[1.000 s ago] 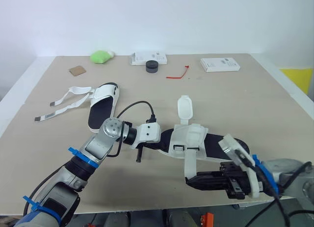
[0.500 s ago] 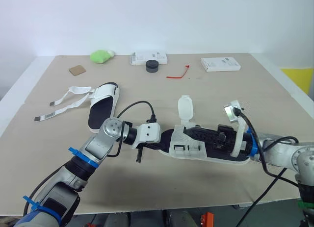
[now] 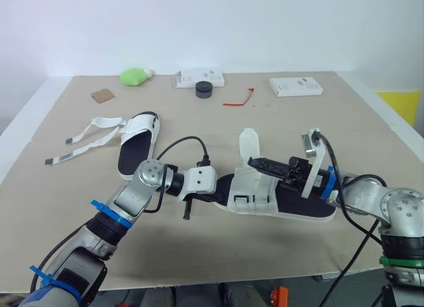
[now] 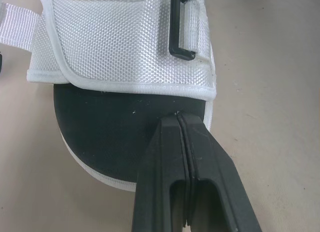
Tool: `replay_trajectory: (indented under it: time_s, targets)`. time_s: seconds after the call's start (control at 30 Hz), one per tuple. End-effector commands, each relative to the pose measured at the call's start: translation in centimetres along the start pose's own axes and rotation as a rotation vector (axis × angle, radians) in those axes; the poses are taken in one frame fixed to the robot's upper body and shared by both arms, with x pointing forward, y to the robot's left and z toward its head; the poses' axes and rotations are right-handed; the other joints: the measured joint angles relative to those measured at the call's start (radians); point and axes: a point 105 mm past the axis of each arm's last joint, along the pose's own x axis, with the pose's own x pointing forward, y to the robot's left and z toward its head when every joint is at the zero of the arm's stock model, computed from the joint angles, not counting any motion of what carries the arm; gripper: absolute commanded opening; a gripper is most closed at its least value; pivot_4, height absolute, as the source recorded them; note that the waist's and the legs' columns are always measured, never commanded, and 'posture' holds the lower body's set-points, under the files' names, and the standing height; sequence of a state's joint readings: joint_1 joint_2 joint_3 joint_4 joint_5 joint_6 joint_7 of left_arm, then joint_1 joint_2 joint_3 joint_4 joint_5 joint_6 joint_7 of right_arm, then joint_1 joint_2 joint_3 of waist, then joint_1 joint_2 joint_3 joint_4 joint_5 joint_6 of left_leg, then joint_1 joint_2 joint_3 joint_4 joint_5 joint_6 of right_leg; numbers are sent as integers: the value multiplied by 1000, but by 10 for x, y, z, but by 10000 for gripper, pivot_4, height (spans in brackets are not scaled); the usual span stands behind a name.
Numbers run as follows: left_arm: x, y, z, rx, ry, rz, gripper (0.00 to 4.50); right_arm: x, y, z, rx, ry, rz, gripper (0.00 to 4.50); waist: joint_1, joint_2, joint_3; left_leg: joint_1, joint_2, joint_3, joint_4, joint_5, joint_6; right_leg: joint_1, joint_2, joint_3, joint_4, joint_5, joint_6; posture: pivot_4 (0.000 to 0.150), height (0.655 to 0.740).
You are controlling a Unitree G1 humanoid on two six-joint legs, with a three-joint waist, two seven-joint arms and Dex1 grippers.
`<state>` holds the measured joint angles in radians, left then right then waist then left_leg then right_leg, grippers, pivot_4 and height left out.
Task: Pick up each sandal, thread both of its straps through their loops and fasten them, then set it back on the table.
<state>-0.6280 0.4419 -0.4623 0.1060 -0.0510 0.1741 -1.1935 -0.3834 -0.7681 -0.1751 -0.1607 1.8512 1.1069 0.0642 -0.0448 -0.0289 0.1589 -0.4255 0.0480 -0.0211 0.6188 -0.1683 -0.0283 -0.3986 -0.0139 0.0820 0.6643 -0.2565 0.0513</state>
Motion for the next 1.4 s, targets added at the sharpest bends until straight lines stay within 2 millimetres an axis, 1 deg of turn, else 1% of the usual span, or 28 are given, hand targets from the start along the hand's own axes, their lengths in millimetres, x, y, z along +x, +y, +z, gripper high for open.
replay_trajectory:
  time_s: [0.03,0.13,0.23,0.43,0.5,0.53,0.6,0.63,0.67,0.83,0.9,1.03,1.13,1.33,1.4]
  targets:
    - [5,-13,-26,-74,86,-37,0,-8,32,13,-55,-35,134,447,0,0,0,0,0,0,0,0,0,0,0,0,0,0,0,1500,7400]
    - [5,-13,-27,-79,86,-36,0,-11,43,15,-65,-45,196,447,0,0,0,0,0,0,0,0,0,0,0,0,0,0,0,1500,7400]
    - [5,-14,-27,-82,87,-36,0,-11,34,18,-53,-62,145,447,0,0,0,0,0,0,0,0,0,0,0,0,0,0,0,1500,7400]
    - [6,-14,-27,-81,85,-37,0,-5,-17,24,13,-119,-90,447,0,0,0,0,0,0,0,0,0,0,0,0,0,0,0,1500,7400]
    - [5,-14,-27,-80,85,-37,0,-2,-41,20,56,-119,-188,447,0,0,0,0,0,1,0,0,0,0,0,1,0,0,0,1500,7400]
    - [5,-14,-27,-79,86,-37,0,0,-48,18,92,-126,-200,447,0,0,0,1,0,1,0,0,0,0,0,1,0,1,0,1500,7400]
    - [5,-14,-27,-78,86,-37,0,2,-52,17,120,-131,-196,447,0,1,-1,0,0,1,0,0,0,0,0,1,0,1,0,1500,7400]
    - [5,-14,-27,-78,86,-37,0,2,-53,17,121,-131,-194,447,0,1,-1,0,0,1,0,0,0,0,0,1,0,1,0,1500,7400]
    - [5,-14,-27,-79,86,-36,0,3,-46,18,114,-129,-155,447,0,1,-1,0,0,1,0,0,0,0,0,1,0,1,0,1500,7400]
    - [5,-14,-27,-80,86,-35,0,3,-1,30,34,-127,68,447,0,1,-1,0,0,1,0,0,0,0,0,1,0,0,0,1500,7400]
    - [5,-14,-27,-81,87,-33,0,1,11,30,16,-115,132,447,0,1,0,0,0,1,0,0,0,0,1,1,0,0,0,1500,7400]
    - [5,-15,-28,-83,88,-33,0,-4,25,30,6,-114,208,447,0,1,-1,0,0,1,0,0,0,0,0,1,0,0,0,1500,7400]
    - [5,-14,-28,-84,88,-31,0,-4,27,31,7,-125,220,447,0,1,-1,0,0,1,0,0,0,-1,0,1,0,0,0,1500,7400]
    - [6,-14,-27,-86,85,-31,0,7,5,28,53,-143,148,447,0,1,0,0,0,1,0,0,0,-1,0,1,0,0,0,1500,7400]
    - [6,-14,-27,-86,84,-29,0,11,-13,25,81,-155,78,447,0,1,-1,0,0,1,0,0,0,-1,0,1,0,0,0,1500,7400]
